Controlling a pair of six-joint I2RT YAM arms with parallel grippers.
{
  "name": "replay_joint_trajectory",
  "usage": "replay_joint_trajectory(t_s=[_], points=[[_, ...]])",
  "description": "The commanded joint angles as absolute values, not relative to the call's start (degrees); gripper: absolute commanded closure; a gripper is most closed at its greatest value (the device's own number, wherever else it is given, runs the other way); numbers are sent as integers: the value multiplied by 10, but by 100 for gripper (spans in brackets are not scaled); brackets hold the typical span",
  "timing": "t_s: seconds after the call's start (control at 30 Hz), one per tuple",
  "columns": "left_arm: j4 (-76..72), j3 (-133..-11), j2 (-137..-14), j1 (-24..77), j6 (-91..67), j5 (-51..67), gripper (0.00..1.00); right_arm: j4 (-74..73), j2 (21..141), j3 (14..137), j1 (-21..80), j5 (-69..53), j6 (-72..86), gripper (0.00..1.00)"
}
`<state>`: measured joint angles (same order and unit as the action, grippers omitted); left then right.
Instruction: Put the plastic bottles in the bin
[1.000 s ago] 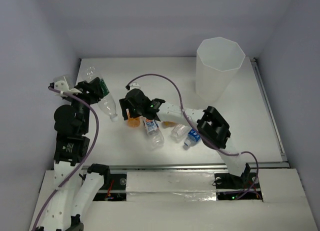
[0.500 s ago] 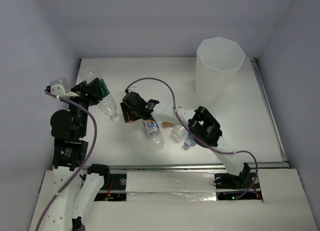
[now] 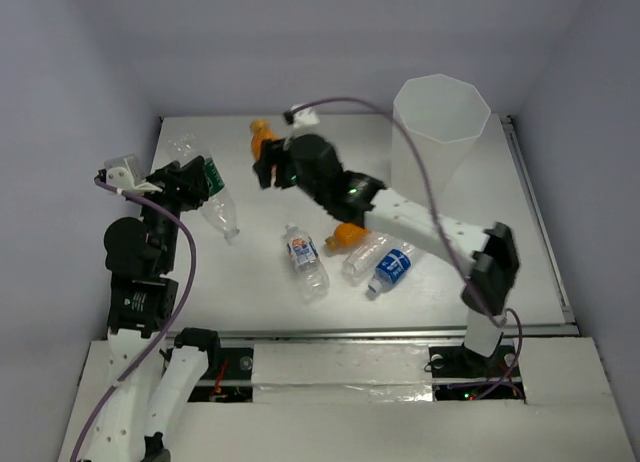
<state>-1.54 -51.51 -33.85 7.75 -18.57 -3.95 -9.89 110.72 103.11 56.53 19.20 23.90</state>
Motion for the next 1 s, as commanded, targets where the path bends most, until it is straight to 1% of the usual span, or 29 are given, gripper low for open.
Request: replay_joint_trajectory(t_s=[0.0,0.03,0.1,0.13,0.17,0.2,0.23,0.37,0.53,0.73,0.8,0.9,0.97], points=[[-61,-508,-359,75,-201,3,67,-25,967,982,498,286,174,52],[-62,-507,-365,75,-206,19,68,-28,920,967,480,300,167,52],[-73,-501,-366,75,-214,33,68,-33,874,938,437,301,156,52],[-77,-498,-366,75,-218,36,68,-37,854,913,387,290,156,52],[-82,-495,-366,75,-226,39,68,-44,823,904,361,280,156,52],[-90,-490,-367,75,-229,40,68,-48,811,896,335,268,154,52],[-94,-489,-369,75,-233,45,68,-57,804,893,285,241,153,52],[-112,-488,-384,75,-264,82,67,-76,794,887,195,186,143,52],[-130,-501,-423,75,-290,110,68,-94,833,896,142,168,126,52],[-135,-543,-460,141,-289,67,68,-89,887,903,93,113,130,52],[-136,-566,-471,174,-285,42,68,-91,897,905,93,109,131,52],[-138,-602,-504,220,-275,18,68,-91,906,903,93,96,136,48],[-137,-625,-536,245,-268,-1,68,-89,898,892,93,96,141,39]])
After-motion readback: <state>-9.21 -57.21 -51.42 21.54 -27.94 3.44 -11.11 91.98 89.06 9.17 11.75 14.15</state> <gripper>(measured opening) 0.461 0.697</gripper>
